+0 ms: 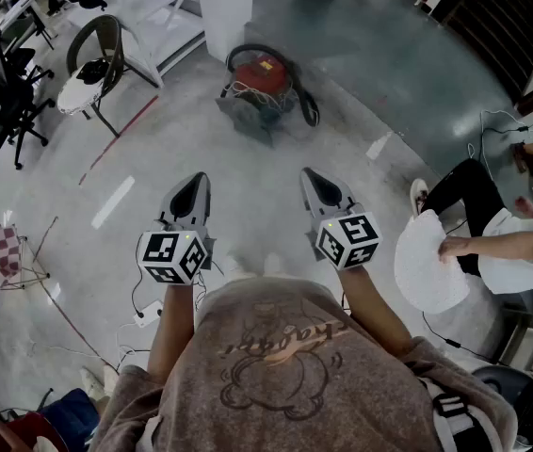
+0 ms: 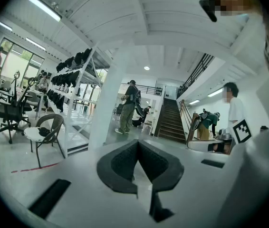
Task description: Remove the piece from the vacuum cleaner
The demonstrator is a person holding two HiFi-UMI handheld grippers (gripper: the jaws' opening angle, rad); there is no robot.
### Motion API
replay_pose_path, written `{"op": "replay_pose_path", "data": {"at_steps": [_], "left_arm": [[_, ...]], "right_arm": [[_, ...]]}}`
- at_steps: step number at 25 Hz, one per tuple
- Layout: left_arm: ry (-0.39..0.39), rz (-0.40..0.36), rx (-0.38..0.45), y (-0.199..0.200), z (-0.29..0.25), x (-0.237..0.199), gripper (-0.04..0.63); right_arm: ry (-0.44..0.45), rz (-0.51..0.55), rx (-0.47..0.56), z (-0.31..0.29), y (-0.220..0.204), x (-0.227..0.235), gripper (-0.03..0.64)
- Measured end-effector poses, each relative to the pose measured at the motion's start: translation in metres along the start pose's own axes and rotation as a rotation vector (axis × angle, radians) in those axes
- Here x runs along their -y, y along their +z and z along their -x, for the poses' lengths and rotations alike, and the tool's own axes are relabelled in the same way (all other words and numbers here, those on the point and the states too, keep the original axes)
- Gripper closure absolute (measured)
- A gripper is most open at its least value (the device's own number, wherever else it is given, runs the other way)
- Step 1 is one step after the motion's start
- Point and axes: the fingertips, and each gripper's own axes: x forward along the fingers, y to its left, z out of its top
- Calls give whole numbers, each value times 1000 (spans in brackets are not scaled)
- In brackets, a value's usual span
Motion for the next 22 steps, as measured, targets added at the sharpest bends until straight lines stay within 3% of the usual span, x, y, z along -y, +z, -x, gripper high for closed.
{"op": "replay_pose_path", "data": {"at_steps": [11,22], "left_arm": [[-6,-1,11,12,-1,-13,594],[-60,-12,6,20,-4,-43,594]], "right_arm": [[-31,-8,21,-13,7,-1,617],[-40,-55,56,-40,7,-33,617]]}}
